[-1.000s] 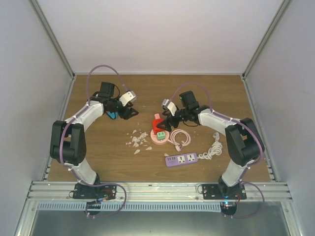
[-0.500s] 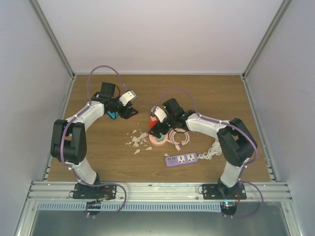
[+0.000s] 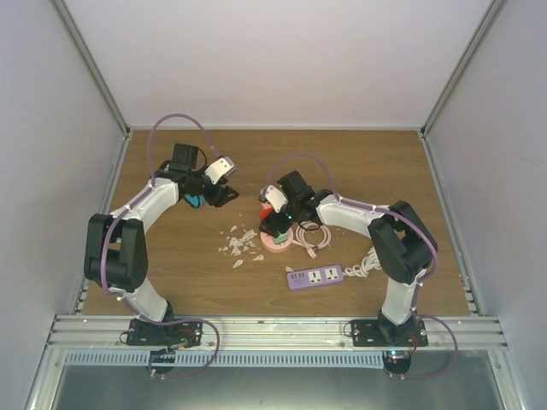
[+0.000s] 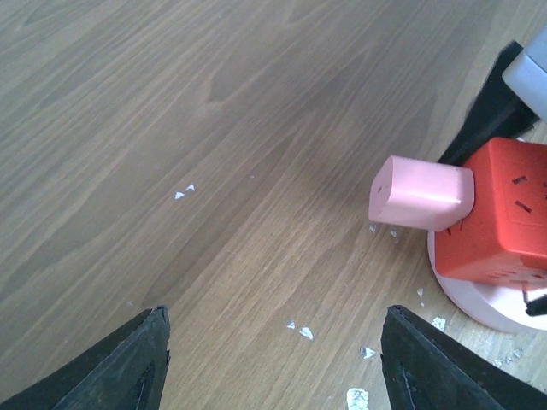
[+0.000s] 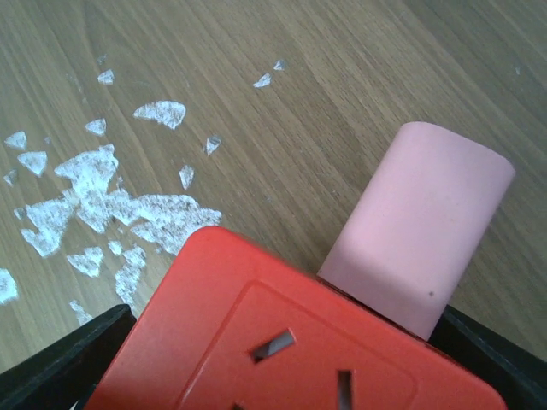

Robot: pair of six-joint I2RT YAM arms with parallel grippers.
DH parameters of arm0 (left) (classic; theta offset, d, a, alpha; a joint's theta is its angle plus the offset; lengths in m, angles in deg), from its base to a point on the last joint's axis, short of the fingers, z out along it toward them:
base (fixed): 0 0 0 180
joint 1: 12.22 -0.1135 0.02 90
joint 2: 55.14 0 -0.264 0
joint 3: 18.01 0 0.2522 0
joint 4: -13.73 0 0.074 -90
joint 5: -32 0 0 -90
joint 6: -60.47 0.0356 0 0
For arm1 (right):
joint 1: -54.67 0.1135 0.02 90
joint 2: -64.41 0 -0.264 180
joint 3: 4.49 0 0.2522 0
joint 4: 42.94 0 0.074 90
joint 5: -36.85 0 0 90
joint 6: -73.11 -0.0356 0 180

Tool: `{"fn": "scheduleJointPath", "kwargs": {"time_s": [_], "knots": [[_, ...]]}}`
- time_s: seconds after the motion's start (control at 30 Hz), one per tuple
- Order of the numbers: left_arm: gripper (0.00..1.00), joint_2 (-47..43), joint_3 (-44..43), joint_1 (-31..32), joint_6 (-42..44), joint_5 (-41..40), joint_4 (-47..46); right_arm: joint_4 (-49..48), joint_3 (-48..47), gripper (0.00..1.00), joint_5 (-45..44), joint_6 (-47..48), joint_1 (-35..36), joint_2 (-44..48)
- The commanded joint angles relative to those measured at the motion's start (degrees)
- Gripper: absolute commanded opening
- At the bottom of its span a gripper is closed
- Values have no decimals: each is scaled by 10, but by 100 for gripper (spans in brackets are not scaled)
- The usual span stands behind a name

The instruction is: Pull the plug off the socket

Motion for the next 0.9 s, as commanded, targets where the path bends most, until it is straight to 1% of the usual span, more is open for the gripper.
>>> {"fn": "scheduleJointPath", "kwargs": {"time_s": [0.0,0.07,0.1,0.2,0.33,0.4,0.53,0.7,0.87], "knots": [[69,-13,14,3,5,19,-12,18,-22,71,3,60,-10,-10],[69,-15,18,3,10,28,-10,22,-25,62,19,79,-17,-10],[69,-16,19,3,13,32,-9,27,-29,60,34,91,-21,-14],[69,-17,22,1,33,54,5,41,-32,56,78,139,-31,-15],[70,-18,32,-8,98,124,41,62,-24,50,170,245,-36,-4],[70,-22,44,-12,138,155,52,79,-23,48,209,302,-36,6],[66,-29,80,-12,198,191,48,119,-31,46,255,390,-36,18],[65,-31,110,-11,284,248,55,164,-39,45,280,455,-36,18],[62,-24,132,1,310,241,20,171,-25,41,292,488,-35,16]]}}
